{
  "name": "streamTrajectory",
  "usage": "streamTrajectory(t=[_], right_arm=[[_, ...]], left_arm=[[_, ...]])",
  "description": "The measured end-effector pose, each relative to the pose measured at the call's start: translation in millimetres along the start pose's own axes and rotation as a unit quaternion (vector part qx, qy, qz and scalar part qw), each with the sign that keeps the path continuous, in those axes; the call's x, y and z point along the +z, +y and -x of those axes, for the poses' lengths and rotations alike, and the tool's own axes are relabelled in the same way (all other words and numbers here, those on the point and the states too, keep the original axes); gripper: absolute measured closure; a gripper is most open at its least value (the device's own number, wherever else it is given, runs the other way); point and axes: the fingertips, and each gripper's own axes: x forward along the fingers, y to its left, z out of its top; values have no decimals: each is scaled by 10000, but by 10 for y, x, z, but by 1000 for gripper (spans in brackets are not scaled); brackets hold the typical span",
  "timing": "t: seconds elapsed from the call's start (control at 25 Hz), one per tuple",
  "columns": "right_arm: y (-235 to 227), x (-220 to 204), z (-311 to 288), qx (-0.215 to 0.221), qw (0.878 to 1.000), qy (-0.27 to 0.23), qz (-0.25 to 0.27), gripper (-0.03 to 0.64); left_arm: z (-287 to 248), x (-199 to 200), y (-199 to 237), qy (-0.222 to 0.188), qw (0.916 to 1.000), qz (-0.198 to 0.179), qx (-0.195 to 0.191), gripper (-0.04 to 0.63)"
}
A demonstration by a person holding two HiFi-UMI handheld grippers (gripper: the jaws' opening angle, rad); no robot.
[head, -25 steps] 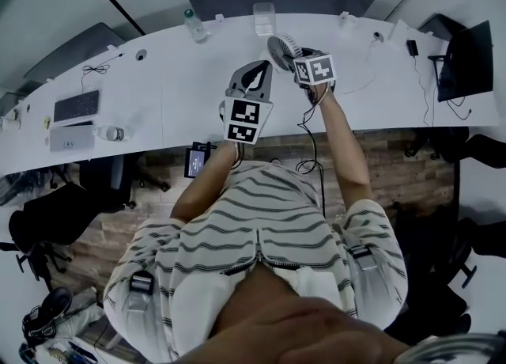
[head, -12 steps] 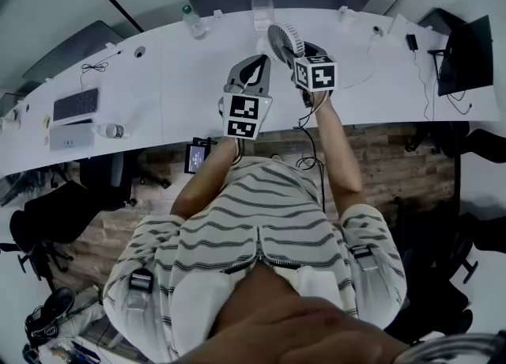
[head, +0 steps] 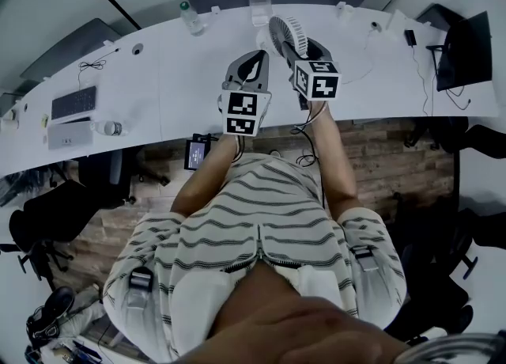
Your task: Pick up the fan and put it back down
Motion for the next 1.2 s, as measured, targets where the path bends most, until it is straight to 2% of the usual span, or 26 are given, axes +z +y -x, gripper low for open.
streamTrajectory(t=[0.48, 0.8, 1.2], right_arm=[[184, 236, 361, -278, 9978, -601, -46, 394], [182, 287, 531, -509, 9954, -810, 39, 394], [213, 335, 633, -568, 9940, -930, 61, 394]], left_arm=[[43, 17, 29, -101, 9997, 192, 94, 588], [34, 45, -37, -141, 9997, 201, 32, 588], [32, 44, -42, -173, 9994, 286, 26, 588]])
